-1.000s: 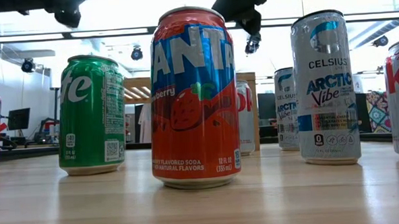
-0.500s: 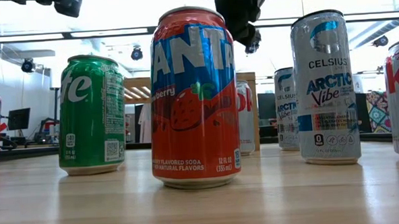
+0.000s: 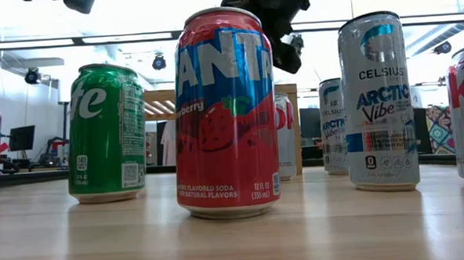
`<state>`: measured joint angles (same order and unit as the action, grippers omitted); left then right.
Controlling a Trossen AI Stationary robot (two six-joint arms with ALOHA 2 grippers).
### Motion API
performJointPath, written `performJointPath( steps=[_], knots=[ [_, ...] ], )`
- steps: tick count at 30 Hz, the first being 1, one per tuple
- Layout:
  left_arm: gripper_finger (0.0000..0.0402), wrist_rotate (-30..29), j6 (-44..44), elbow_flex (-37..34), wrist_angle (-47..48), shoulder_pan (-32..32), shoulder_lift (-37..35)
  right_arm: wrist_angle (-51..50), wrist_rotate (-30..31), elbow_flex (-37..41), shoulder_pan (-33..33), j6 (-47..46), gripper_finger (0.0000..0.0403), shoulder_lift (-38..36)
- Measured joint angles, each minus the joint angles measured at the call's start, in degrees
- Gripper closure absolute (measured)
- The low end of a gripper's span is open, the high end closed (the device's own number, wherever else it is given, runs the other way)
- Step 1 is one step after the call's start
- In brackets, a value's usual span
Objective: Place canned beverage on shelf
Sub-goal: Put the middle white soda can on the shelf
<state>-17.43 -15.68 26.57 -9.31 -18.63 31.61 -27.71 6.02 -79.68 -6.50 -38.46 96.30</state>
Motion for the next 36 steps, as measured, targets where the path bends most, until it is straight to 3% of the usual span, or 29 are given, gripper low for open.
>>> performJointPath(
  steps=[8, 12, 24, 29, 36],
  knots=[
    [0.0401, 0.00, -0.80, 0.00, -6.30, 0.00, 0.28, 2.64, 0.27, 0.02, 0.91, 6.97, 0.0394, 1.04],
    [0.0401, -0.02, -0.22, 0.00, -6.77, 0.00, 0.14, 3.13, -4.41, 0.00, 0.97, 8.12, 0.0394, 0.67],
    [0.0401, -0.02, 0.82, 0.00, -8.32, 0.00, 0.17, 2.11, -5.64, -3.64, 0.87, 1.88, 0.0387, -0.98],
    [0.0401, -0.02, 0.95, 0.00, -8.51, 0.00, 0.18, 2.18, -8.00, -3.72, 0.91, 1.60, 0.0346, -0.95],
    [0.0401, -0.02, 0.98, 0.00, -8.51, 0.00, 0.20, 3.11, -6.16, -3.72, 0.90, -0.86, 0.0232, -0.92]
  ],
)
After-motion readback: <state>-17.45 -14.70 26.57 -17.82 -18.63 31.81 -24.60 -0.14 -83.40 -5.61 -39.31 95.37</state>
